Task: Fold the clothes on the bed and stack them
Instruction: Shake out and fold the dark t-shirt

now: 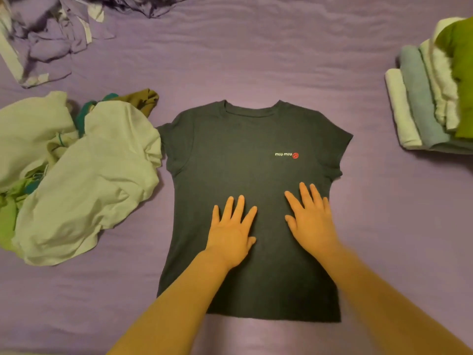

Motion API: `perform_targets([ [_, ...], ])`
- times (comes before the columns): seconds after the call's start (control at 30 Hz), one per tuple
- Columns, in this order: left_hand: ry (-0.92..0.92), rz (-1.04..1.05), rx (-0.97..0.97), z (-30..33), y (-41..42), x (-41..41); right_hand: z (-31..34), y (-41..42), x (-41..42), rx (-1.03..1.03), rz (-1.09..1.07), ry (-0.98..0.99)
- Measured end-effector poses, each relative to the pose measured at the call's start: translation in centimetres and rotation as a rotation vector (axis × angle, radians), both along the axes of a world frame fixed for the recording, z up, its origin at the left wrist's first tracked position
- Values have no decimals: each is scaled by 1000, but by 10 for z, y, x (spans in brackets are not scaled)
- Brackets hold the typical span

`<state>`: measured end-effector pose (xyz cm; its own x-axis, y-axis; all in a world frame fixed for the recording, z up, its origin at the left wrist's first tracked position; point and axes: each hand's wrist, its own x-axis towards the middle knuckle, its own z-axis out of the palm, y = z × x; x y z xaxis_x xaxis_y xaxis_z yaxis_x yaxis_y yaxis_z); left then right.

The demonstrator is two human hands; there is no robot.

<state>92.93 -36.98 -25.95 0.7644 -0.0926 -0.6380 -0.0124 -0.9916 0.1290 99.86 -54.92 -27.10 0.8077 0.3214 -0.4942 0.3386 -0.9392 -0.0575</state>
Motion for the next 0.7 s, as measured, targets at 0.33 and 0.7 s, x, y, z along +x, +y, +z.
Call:
perform_targets([
  [0.33,-84,-100,-57,-8,-37,132,-8,-36,128,-20,-158,-138],
  [0.7,-168,-330,-16,-39,-70,239,-30,-47,159,319,-542,-128],
])
